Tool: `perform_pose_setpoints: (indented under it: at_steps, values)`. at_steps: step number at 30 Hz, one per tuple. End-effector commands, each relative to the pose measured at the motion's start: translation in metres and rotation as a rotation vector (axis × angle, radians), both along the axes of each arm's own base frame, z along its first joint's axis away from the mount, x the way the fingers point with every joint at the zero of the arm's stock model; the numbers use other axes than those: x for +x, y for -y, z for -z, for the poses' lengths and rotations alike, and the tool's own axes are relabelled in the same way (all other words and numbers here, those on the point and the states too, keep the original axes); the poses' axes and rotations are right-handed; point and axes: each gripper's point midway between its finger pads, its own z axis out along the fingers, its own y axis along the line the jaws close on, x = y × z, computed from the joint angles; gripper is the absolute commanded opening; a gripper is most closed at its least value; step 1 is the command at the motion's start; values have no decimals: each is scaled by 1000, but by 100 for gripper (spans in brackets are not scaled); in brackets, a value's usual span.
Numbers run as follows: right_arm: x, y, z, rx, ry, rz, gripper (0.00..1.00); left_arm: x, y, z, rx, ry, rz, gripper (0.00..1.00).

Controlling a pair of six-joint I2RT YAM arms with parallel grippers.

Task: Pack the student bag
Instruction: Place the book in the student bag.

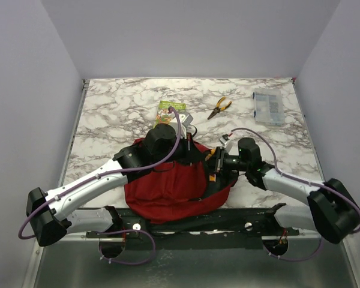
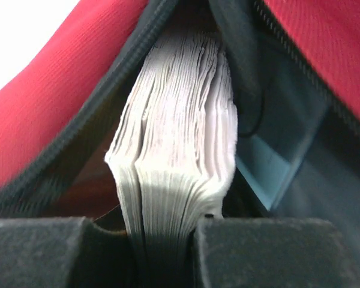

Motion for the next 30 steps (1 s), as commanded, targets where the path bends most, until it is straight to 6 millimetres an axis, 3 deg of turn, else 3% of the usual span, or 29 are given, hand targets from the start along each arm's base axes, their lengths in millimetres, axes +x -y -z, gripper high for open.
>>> perform_pose_setpoints:
  at_steps: [1,4,8,11,16,18,20,22,24,26,27,28,30]
  values:
    - [8,-40,-45,214,142,-66,6,-15,20,-26,-147,-36,95,0]
    - [14,-47,-16,164,114,-95,34,-4,17,-21,-117,-24,44,0]
    - [15,-20,11,121,93,-50,63,5,9,-19,-105,-20,1,0]
    - [12,-5,31,13,97,-54,74,8,1,-17,-94,-10,-23,0]
    - [11,14,41,-112,144,0,87,5,-9,-12,-84,-10,-32,0]
    - [14,18,45,-145,159,29,88,6,-10,-11,-80,-7,-37,0]
    - [16,19,49,-160,155,29,78,5,-10,-10,-80,-12,-29,0]
    - [14,9,44,-94,142,48,53,4,-7,-11,-87,-21,-20,0]
    - [11,-17,25,14,196,52,35,1,-4,-12,-104,-36,-4,0]
    - [9,-47,11,78,199,-2,3,1,-3,-14,-122,-42,-5,0]
    - [8,-51,9,107,178,-12,2,2,-4,-13,-124,-43,-15,0]
    - [11,-45,15,97,161,23,9,4,-5,-13,-124,-38,-27,0]
    - [21,-19,42,-23,128,86,53,7,-10,-11,-120,-30,-49,0]
